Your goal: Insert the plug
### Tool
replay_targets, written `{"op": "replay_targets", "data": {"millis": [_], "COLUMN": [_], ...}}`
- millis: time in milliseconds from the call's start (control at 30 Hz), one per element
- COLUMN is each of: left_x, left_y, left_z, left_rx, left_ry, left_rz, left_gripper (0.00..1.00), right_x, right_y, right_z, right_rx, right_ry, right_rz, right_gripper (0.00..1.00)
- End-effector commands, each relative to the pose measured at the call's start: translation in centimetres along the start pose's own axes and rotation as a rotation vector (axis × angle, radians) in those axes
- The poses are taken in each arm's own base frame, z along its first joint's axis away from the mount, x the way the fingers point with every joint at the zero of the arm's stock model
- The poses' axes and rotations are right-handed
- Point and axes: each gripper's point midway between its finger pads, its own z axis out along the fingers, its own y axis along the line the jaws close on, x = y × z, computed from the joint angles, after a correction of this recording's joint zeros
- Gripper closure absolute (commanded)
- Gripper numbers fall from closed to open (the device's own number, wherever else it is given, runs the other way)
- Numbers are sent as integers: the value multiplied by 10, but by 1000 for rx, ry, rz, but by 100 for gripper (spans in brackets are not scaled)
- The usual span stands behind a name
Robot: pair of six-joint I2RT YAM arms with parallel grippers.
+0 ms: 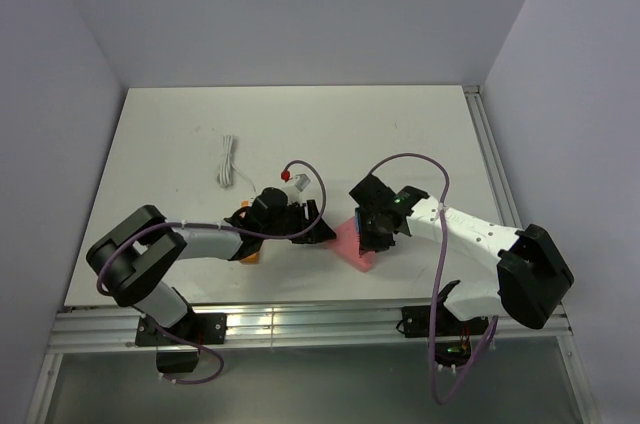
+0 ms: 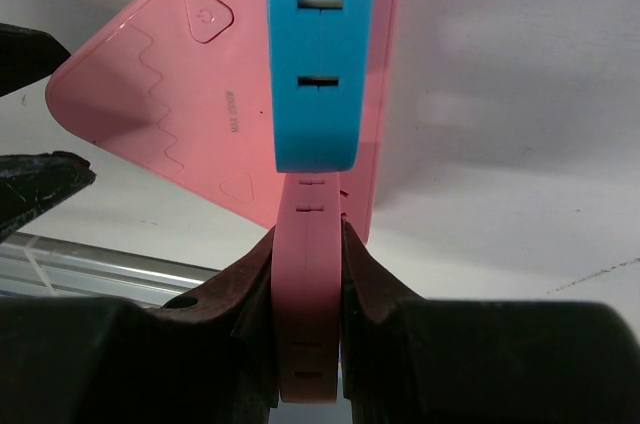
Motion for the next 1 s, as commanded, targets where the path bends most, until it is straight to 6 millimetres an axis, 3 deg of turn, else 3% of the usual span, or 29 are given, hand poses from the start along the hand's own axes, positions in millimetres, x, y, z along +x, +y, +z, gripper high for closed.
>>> {"op": "replay_targets", "data": {"millis": [0,433,567,833,867,967], "left_x": [0,13,17,21,22,23], "left_y": [-12,-7,-6,-3,-2,-2], "left_z": [0,7,8,8,8,6], "left_rx": [66,81,89,75,73,72], "left_ry": [-2,47,61,68,70,73], "left_rz": [-4,-31,-45,-45,-47,-49], "left_gripper": [45,49,55,88,96,100], "right_x": [-11,-13,-12,-6,-7,-5], "right_y": [3,15,18,22,24,27], "right_z": [-2,-2,0,10,9,11], "right_rx": [19,-23,-42,-82,-93,-118], "right_ry": [-51,-65,-69,-58,-66,-68], "right_rz": [16,34,39,62,68,80], "right_gripper": [100,100,100,100,100,100]}}
